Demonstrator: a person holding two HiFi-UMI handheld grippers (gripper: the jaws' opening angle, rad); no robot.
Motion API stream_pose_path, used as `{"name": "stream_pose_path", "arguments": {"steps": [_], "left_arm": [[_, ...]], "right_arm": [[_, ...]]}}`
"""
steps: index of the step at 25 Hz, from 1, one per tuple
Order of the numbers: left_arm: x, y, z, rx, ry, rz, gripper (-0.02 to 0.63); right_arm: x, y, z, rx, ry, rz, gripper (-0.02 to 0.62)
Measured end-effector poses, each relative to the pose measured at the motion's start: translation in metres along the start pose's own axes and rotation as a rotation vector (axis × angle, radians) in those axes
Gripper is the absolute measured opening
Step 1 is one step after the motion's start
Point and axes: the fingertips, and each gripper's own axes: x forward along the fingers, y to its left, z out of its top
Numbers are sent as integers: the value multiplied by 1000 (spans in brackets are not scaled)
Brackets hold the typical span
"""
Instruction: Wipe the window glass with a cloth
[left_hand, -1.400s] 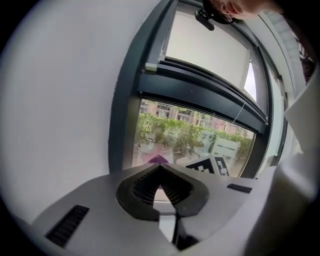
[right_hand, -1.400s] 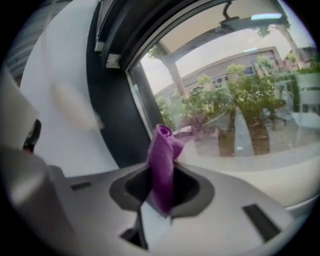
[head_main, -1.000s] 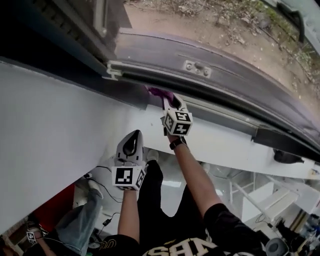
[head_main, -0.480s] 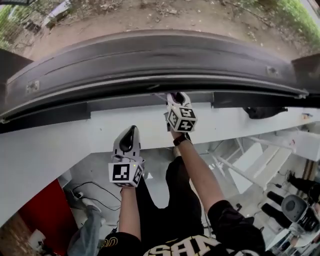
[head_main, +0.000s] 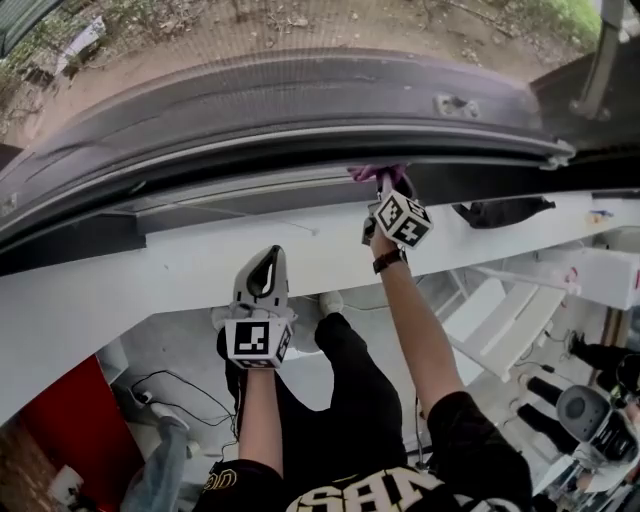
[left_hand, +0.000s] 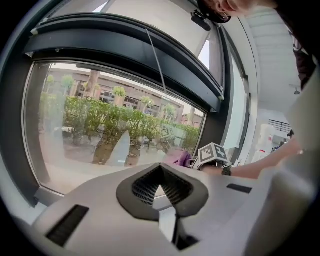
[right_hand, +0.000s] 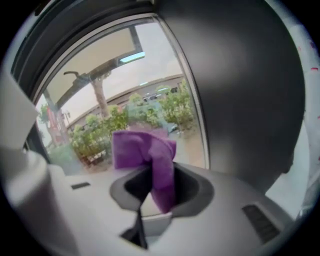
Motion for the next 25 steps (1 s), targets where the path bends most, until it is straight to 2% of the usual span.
{"name": "stream_pose_path", "arguments": {"steps": [4, 7, 11, 15, 21, 25], "left_arm": [[-10, 6, 1, -5, 0, 10, 23], [-29, 35, 10, -12, -9, 37, 23], [-66, 98, 15, -25, -9, 85, 23], [-115, 173, 20, -22, 0, 155, 23], [-183, 280, 11, -39, 32, 191, 23], [-223, 331, -4, -8, 85, 298, 23]], "right_arm": [[-4, 9, -13, -13, 22, -9, 103], [-12, 59, -50, -83, 84, 62, 103], [-28, 180, -134, -210, 205, 234, 103], [-37, 322, -206, -269, 264, 415, 103], [-35, 506, -267, -326, 272, 625, 103], [-35, 582, -294, -355, 293, 737, 103]]}}
